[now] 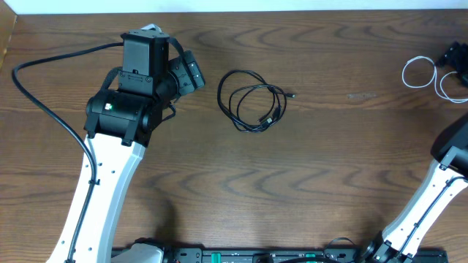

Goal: Untangle cables
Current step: 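Lower the white cable at the right edge and open the right gripper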

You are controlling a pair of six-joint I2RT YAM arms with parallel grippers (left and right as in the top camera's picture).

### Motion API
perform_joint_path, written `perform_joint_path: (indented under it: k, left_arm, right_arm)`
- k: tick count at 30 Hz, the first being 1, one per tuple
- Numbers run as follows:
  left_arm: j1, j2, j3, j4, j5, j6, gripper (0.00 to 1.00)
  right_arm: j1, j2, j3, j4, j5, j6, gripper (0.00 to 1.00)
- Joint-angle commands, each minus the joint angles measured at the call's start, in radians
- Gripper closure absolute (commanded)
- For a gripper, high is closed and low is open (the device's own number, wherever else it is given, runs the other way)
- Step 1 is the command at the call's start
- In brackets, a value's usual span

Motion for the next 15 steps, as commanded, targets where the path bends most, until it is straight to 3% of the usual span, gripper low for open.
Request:
perform_joint_path:
  k: [1,3,7,10,12,15]
  left_arm:
    - [0.0,0.006,-0.002,-0.002,-0.002,0.018,0.11]
    - [0.0,0.006,-0.002,-0.002,-0.002,0.018,0.11]
    - [0.0,0.006,-0.002,0.003,-0.003,0.018,0.11]
    - [0.0,0.006,-0.002,0.009,-0.002,0.018,0.11]
    - [0.0,0.006,-0.002,0.015,-0.002,0.018,0.11]
    - [0.0,0.006,-0.002,0.022,0.002,0.018,0.11]
  right_arm:
    - [0.038,-0.043,-0.068,0.06,-0.043,-0.051,0.32]
    - [0.052,-0.043,-0.122,0.112,-0.037,-0.066,0.46]
    - [0.06,-0.043,-0.175,0.158,-0.013,-0.065,0.59]
    - [0.057,-0.048,-0.171,0.156,-0.005,-0.065,0.77]
    - [0.048,-0.059,-0.159,0.149,-0.003,-0.064,0.98]
    - [0.026,-0.093,-0.132,0.122,-0.023,-0.016,0.99]
